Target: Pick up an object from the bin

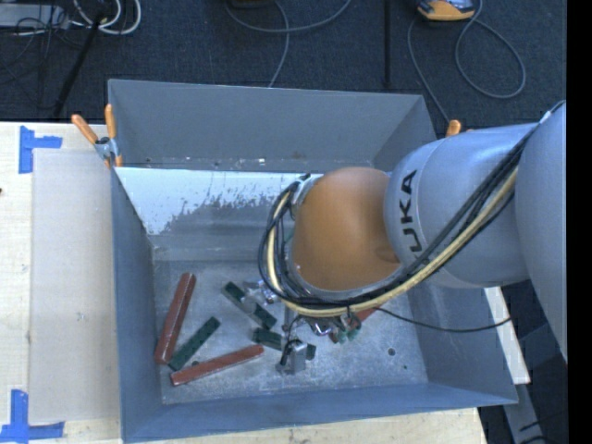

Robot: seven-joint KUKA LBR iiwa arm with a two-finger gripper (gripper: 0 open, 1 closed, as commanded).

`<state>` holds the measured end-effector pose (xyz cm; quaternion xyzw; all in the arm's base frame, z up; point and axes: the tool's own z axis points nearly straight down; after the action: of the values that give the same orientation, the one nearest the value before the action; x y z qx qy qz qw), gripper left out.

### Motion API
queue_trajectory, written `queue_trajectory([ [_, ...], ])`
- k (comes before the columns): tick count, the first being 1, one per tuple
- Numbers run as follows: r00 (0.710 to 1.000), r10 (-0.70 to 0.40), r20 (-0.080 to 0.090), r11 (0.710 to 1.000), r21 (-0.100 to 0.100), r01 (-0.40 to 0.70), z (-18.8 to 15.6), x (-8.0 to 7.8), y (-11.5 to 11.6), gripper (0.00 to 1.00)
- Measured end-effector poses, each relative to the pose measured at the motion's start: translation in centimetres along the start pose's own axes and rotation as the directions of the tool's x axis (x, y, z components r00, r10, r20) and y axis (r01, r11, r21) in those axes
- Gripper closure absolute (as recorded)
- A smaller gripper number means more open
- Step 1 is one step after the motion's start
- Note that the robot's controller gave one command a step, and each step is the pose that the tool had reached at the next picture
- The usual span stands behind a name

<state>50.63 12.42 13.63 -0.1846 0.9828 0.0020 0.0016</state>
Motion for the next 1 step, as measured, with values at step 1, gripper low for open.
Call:
queue_trajectory([
  [1, 0.988, -0.154, -0.003, 0.988, 0.002, 0.154, 6.67, -1.73, -2.58, 0.00],
])
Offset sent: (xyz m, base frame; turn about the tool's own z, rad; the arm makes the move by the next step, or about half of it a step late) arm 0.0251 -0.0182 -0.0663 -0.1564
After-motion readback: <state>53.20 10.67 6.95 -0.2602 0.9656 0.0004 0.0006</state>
